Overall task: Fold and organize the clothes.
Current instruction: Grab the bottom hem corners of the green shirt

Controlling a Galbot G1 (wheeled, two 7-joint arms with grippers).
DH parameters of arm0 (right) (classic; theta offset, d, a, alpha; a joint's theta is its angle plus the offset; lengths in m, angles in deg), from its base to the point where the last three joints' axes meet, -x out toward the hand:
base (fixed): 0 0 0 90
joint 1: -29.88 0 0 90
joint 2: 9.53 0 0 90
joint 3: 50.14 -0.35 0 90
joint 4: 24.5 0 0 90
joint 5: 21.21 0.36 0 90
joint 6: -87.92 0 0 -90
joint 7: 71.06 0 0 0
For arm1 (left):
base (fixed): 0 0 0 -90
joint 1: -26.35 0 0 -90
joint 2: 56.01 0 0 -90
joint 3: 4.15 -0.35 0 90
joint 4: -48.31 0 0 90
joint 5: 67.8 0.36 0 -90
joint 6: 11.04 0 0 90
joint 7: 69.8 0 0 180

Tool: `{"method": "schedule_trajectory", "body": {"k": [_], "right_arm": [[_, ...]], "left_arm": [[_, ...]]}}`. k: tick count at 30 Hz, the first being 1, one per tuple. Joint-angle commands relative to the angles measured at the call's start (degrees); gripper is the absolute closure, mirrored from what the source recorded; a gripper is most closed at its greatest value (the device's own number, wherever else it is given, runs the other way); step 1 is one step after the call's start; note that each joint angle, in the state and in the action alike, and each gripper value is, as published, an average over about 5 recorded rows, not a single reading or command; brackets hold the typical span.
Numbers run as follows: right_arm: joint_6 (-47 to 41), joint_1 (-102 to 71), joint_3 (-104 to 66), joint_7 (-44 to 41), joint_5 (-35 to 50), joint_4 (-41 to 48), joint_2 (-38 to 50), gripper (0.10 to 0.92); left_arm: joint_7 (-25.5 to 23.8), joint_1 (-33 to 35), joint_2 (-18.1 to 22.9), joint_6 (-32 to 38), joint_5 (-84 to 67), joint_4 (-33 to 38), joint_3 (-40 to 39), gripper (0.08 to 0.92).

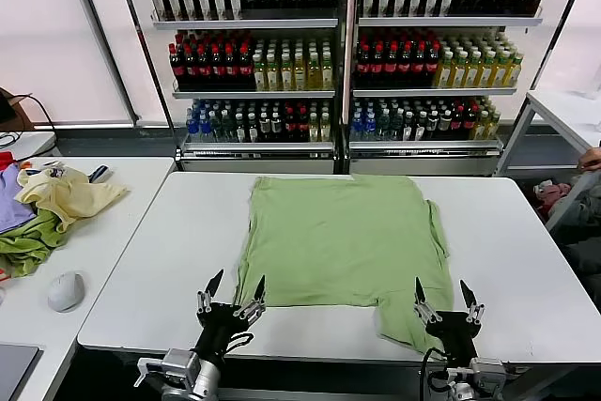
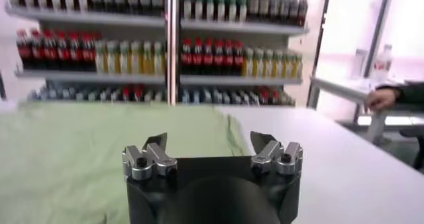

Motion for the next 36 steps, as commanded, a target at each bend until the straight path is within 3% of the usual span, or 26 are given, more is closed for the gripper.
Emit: {"method": "schedule_trajectory", "body": {"k": [1, 10, 20, 36], "right_arm": [[-3.49, -0.51, -0.52, 1.29, -1.12, 0.15, 0.29, 0.203], [-4.30, -3.18, 2.15, 0.82, -1.11, 0.27, -0.73, 0.203], [-5.11, -4.31, 1.99, 2.44, -1.84, 1.89, -1.30, 0.217], [-5.88, -4.66, 1.60, 3.09, 3.78, 2.80, -0.75, 0.648]], "left_arm": [[2.93, -4.20, -0.89, -8.62, -0.73, -4.94, -1.66, 0.177], [6.48, -6.90, -0.83, -9.77, -0.47, -10.34, -3.61, 0.177], [8.36, -7.32, 0.01, -9.74, -1.11, -11.37, -4.19, 0.212], [7.60, -7.14, -0.22, -9.21, -4.31, -10.83, -4.79, 0.661]]}}
